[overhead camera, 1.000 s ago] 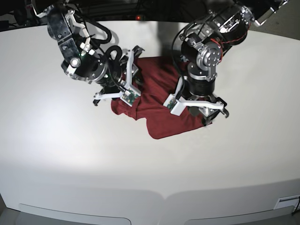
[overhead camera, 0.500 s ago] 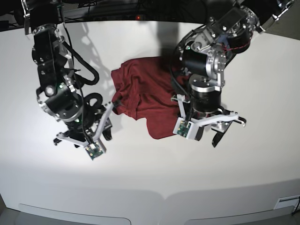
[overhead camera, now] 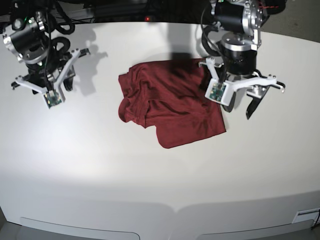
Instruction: Fold the T-shirt properly
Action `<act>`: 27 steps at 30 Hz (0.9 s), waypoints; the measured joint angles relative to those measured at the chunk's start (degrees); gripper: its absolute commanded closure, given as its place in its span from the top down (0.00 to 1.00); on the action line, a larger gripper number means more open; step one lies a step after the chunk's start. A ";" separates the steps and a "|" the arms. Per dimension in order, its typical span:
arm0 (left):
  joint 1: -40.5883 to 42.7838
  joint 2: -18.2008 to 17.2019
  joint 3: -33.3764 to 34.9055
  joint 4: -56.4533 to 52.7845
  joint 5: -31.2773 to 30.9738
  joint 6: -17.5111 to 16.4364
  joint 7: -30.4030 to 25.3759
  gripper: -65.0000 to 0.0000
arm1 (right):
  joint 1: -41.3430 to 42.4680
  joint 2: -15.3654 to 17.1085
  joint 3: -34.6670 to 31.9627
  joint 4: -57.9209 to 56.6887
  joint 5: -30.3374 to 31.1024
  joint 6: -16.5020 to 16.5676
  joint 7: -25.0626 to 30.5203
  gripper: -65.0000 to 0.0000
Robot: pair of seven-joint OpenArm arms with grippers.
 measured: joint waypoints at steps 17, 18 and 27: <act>22.93 1.25 -14.32 2.49 4.31 2.40 2.89 0.46 | -34.03 2.16 5.25 0.02 1.70 0.85 -3.32 0.30; 25.14 1.36 -14.32 3.23 4.13 2.43 2.86 0.46 | -35.67 1.57 5.25 0.02 1.60 0.85 -3.19 0.30; 36.81 1.25 -14.58 3.74 -0.35 4.39 -1.75 0.46 | -43.39 0.39 4.72 -3.13 7.69 0.85 3.91 0.30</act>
